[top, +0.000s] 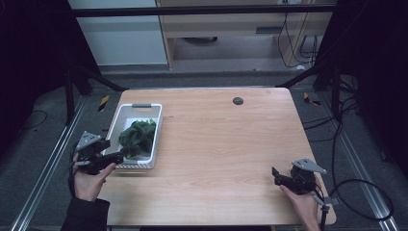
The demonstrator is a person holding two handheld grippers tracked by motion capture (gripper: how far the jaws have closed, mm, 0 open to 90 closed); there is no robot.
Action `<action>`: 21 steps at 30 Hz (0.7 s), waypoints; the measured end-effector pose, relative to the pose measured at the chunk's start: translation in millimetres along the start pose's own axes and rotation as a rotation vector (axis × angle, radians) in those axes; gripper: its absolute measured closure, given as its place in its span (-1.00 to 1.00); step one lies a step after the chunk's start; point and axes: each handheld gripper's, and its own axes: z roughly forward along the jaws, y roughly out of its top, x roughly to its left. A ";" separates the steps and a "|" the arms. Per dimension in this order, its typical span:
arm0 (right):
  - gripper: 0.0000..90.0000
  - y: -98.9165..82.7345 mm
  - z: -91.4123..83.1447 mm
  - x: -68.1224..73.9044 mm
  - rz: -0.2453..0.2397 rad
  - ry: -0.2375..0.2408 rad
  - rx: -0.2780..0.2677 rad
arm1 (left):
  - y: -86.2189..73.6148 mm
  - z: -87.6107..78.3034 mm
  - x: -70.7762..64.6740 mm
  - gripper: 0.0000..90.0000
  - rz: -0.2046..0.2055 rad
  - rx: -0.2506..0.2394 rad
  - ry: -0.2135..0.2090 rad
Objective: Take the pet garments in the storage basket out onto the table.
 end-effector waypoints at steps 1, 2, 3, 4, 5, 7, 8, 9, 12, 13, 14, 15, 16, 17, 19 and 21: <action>-0.65 0.0 0.1 0.2 -0.001 0.001 0.001 | 1.7 1.5 0.2 -0.57 0.004 0.002 0.003; -0.65 0.0 0.1 0.3 -0.002 0.002 0.001 | 3.4 2.9 0.5 -0.57 0.006 0.007 0.006; -0.65 0.0 0.2 0.4 -0.003 0.003 0.002 | 4.9 4.6 1.0 -0.57 0.009 0.011 0.007; -0.65 0.1 0.3 0.4 -0.003 0.004 0.002 | 6.3 6.4 1.5 -0.57 0.011 0.017 0.008; -0.65 0.1 0.3 0.4 -0.004 0.005 0.003 | 7.7 8.4 1.9 -0.58 0.011 0.023 0.011; -0.65 0.1 0.2 0.8 0.000 0.007 0.005 | 10.6 11.9 1.9 -0.58 0.018 0.034 0.012; -0.66 0.2 0.2 0.9 -0.001 0.008 0.005 | 12.3 13.9 1.7 -0.59 0.023 0.042 0.013; -0.66 0.1 0.5 0.6 -0.006 0.005 0.004 | 14.0 15.8 1.5 -0.59 0.026 0.048 0.014; -0.66 0.2 0.5 0.8 -0.008 0.005 0.003 | 19.4 20.7 1.3 -0.60 0.034 0.062 0.014; -0.67 0.4 0.1 1.2 -0.003 0.007 0.004 | 21.1 22.1 1.2 -0.60 0.038 0.065 0.013; -0.67 0.4 0.1 1.2 -0.003 0.007 0.003 | 22.7 23.6 1.1 -0.60 0.040 0.071 0.010; -0.67 0.5 0.1 1.1 -0.003 0.008 0.004 | 24.3 25.6 1.2 -0.61 0.041 0.080 0.004; -0.67 0.5 0.2 1.2 -0.004 0.008 0.004 | 25.7 27.2 1.2 -0.61 0.043 0.086 0.003; -0.67 0.3 0.6 0.9 -0.009 0.006 0.003 | 26.9 28.4 1.3 -0.61 0.045 0.086 0.004; -0.67 0.7 0.1 1.4 -0.006 0.008 0.002 | 29.3 31.2 1.2 -0.61 0.045 0.093 0.002; -0.67 0.9 -0.1 1.6 -0.008 0.007 -0.001 | 31.5 33.4 1.1 -0.62 0.051 0.101 0.003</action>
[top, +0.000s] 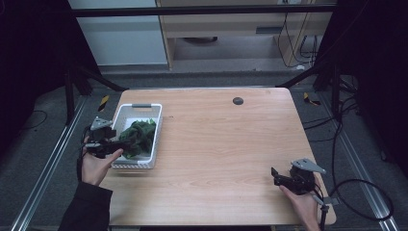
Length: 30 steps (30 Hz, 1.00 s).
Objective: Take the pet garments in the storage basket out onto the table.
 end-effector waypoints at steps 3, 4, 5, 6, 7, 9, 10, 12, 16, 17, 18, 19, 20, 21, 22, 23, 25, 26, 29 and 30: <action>-0.67 0.1 0.1 0.8 0.001 0.006 0.001 | 3.2 2.3 -0.2 -0.61 0.006 0.008 -0.001; -0.67 -0.1 0.7 0.8 -0.006 0.005 0.003 | 4.1 3.2 -0.3 -0.61 0.007 0.013 0.000; -0.67 -0.1 0.9 1.1 -0.006 0.005 0.003 | 5.3 4.4 -0.3 -0.61 0.010 0.020 0.003; -0.67 -0.1 1.0 1.3 -0.006 0.006 0.003 | 7.0 5.9 0.1 -0.62 0.017 0.032 0.004; -0.67 -0.1 1.0 1.3 -0.006 0.007 0.004 | 7.0 5.9 0.1 -0.62 0.017 0.032 0.004; -0.67 -0.2 1.0 1.1 -0.005 0.007 0.004 | 11.1 9.1 0.6 -0.63 0.024 0.054 0.011; -0.67 -0.2 1.1 0.9 -0.004 0.008 0.004 | 12.5 10.7 0.9 -0.63 0.028 0.061 0.010; -0.67 -0.1 1.1 0.8 -0.001 0.009 0.008 | 14.9 14.5 1.5 -0.63 0.035 0.080 0.011; -0.67 -0.1 1.3 0.9 0.000 0.011 0.007 | 19.3 23.1 2.0 -0.64 0.049 0.113 0.010; -0.67 -0.1 1.3 0.8 -0.003 0.011 0.007 | 20.3 25.3 2.1 -0.64 0.055 0.127 0.013; -0.67 -0.1 1.4 0.8 -0.003 0.012 0.008 | 21.1 27.7 2.1 -0.64 0.061 0.135 0.017; -0.67 -0.1 1.6 0.8 -0.004 0.012 0.009 | 21.8 30.0 1.8 -0.65 0.063 0.140 0.022; -0.67 -0.2 1.6 1.0 -0.002 0.013 0.011 | 22.7 31.9 1.7 -0.65 0.071 0.151 0.028; -0.67 -0.3 1.8 1.0 -0.002 0.014 0.014 | 23.1 33.4 1.6 -0.65 0.071 0.154 0.030; -0.67 -0.3 1.9 1.1 0.000 0.016 0.016 | 24.0 35.3 1.6 -0.65 0.072 0.164 0.031; -0.67 -0.4 2.2 1.1 -0.001 0.016 0.018 | 24.5 36.2 1.5 -0.65 0.073 0.171 0.032; -0.67 -0.5 2.8 0.7 -0.005 0.017 0.020 | 25.6 38.7 0.9 -0.66 0.077 0.179 0.034; -0.67 -0.6 2.9 0.9 -0.004 0.017 0.022 | 26.0 39.5 0.6 -0.66 0.079 0.184 0.035; -0.67 -0.6 3.5 1.5 -0.002 0.020 0.028 | 27.3 43.6 0.1 -0.66 0.087 0.207 0.045; -0.67 -0.6 3.5 1.7 -0.001 0.021 0.029 | 27.7 45.4 0.4 -0.66 0.088 0.212 0.048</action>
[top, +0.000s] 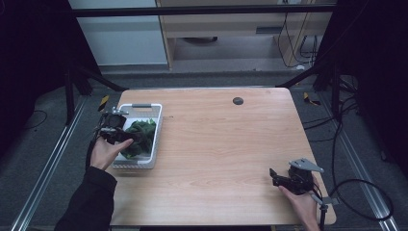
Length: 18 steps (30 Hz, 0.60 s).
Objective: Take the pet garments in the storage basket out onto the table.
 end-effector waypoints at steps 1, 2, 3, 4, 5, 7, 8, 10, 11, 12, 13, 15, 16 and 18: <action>-0.67 0.0 0.0 0.1 0.000 0.001 0.000 | 0.6 1.2 0.6 -0.66 -0.001 0.003 0.001; -0.67 0.0 0.1 0.1 -0.001 0.002 0.002 | 1.3 2.4 0.9 -0.66 -0.004 0.006 -0.001; -0.67 0.0 0.1 0.2 -0.002 0.001 0.002 | 1.6 4.0 0.8 -0.66 -0.004 0.008 0.000; -0.67 0.0 0.1 0.1 -0.003 0.001 0.002 | 1.9 5.7 0.5 -0.66 -0.001 0.012 0.001; -0.67 0.0 0.2 0.1 -0.002 0.002 0.003 | 2.1 7.2 -0.1 -0.66 -0.002 0.020 0.001; -0.67 -0.2 0.9 -0.4 -0.011 -0.002 0.005 | 2.7 10.6 -0.8 -0.67 0.005 0.033 0.004; -0.67 -0.2 1.0 -0.1 -0.009 0.000 0.007 | 3.0 12.1 -1.0 -0.67 0.006 0.034 0.006; -0.67 -0.2 0.9 0.2 -0.008 0.001 0.009 | 3.5 14.4 -0.9 -0.67 0.004 0.039 0.006; -0.67 -0.1 0.9 0.1 -0.009 0.001 0.008 | 3.8 15.6 -0.6 -0.67 0.004 0.044 0.007; -0.67 -0.1 1.0 -0.1 -0.014 0.002 0.007 | 4.1 16.8 -0.6 -0.67 0.004 0.050 0.009; -0.67 -0.1 1.0 0.0 -0.013 0.002 0.007 | 4.1 18.3 -0.8 -0.67 0.000 0.052 0.011; -0.67 -0.2 1.4 0.1 -0.016 0.003 0.011 | 4.4 20.6 -0.9 -0.67 0.001 0.063 0.012; -0.67 -0.3 1.5 0.3 -0.016 0.004 0.013 | 4.5 21.8 -0.7 -0.68 0.004 0.067 0.013; -0.67 -0.2 1.8 0.9 -0.014 0.007 0.018 | 4.8 24.4 -0.6 -0.68 0.000 0.074 0.014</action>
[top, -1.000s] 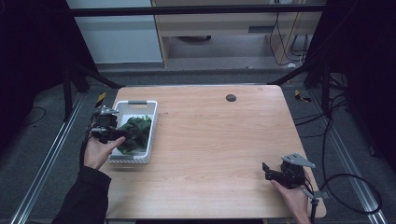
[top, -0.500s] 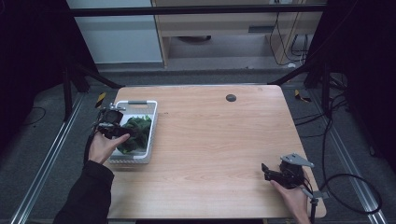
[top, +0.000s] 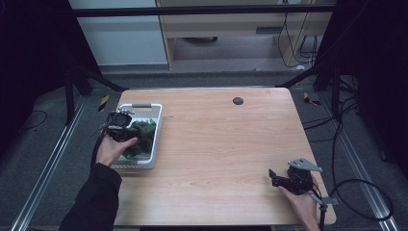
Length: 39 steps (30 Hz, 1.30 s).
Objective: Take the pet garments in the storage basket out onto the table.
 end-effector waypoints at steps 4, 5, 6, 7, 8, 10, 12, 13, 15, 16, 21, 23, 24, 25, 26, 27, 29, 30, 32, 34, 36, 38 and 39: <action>-0.68 -0.2 1.2 0.8 -0.002 0.001 0.005 | 0.6 6.7 1.7 -0.69 -0.017 0.026 0.003; -0.68 -0.3 1.3 0.6 -0.005 0.000 0.006 | 0.6 8.5 2.5 -0.69 -0.020 0.033 0.001; -0.68 -0.3 1.4 0.7 -0.004 0.003 0.009 | 0.7 10.1 3.2 -0.69 -0.020 0.039 -0.002; -0.68 -0.3 1.8 0.6 -0.006 0.003 0.011 | 0.6 11.8 3.5 -0.69 -0.021 0.042 -0.002; -0.68 -0.3 1.7 0.8 -0.005 0.005 0.013 | 0.8 12.9 3.7 -0.69 -0.020 0.048 -0.004; -0.68 -0.4 2.1 0.9 -0.006 0.006 0.015 | 1.0 14.5 3.8 -0.69 -0.015 0.056 -0.005; -0.68 -0.4 2.2 1.4 -0.001 0.006 0.018 | 1.6 17.2 3.2 -0.68 -0.015 0.063 -0.002; -0.68 -0.4 2.2 1.4 -0.001 0.006 0.018 | 1.6 17.2 3.2 -0.66 -0.015 0.063 -0.002; -0.68 -0.6 3.1 1.3 -0.006 0.005 0.020 | 1.7 19.1 3.3 -0.66 -0.016 0.070 0.001; -0.68 -0.6 3.1 1.3 -0.007 0.005 0.021 | 1.8 20.4 4.1 -0.65 -0.015 0.081 -0.001; -0.68 -0.6 3.7 1.3 -0.010 0.008 0.025 | 1.5 27.0 6.8 -0.51 -0.023 0.117 -0.014; -0.68 -0.5 3.9 1.5 -0.009 0.012 0.028 | 1.7 27.8 6.9 -0.44 -0.023 0.128 -0.017; -0.68 -0.7 4.2 1.4 -0.012 0.010 0.028 | 1.8 28.2 6.6 -0.38 -0.026 0.128 -0.017; -0.68 -0.7 4.5 1.6 -0.011 0.011 0.031 | 1.9 28.5 6.4 -0.32 -0.028 0.131 -0.014; -0.68 -0.8 4.5 1.7 -0.011 0.012 0.032 | 1.9 28.6 6.0 -0.27 -0.028 0.136 -0.009; -0.68 -0.7 4.4 2.0 -0.011 0.014 0.034 | 2.0 28.7 5.7 -0.21 -0.028 0.140 -0.006; -0.69 -0.7 4.7 1.9 -0.016 0.016 0.037 | 2.1 29.0 4.9 -0.07 -0.030 0.146 -0.002; -0.68 -0.8 4.9 2.0 -0.018 0.015 0.038 | 2.0 29.4 4.5 -0.01 -0.029 0.152 0.005; -0.69 -0.9 5.2 2.1 -0.020 0.014 0.040 | 1.8 30.1 3.7 0.12 -0.025 0.160 0.014; -0.68 -1.0 5.4 2.0 -0.023 0.013 0.041 | 1.6 30.3 3.8 0.25 -0.026 0.166 0.014; -0.68 -1.0 5.5 1.9 -0.023 0.012 0.043 | 1.1 30.1 3.8 0.37 -0.030 0.167 0.013; -0.68 -1.0 5.5 1.9 -0.023 0.013 0.045 | 0.2 29.4 3.8 0.47 -0.029 0.163 0.014; -0.68 -1.0 5.5 1.9 -0.023 0.013 0.045 | -0.2 28.8 4.2 0.52 -0.028 0.161 0.013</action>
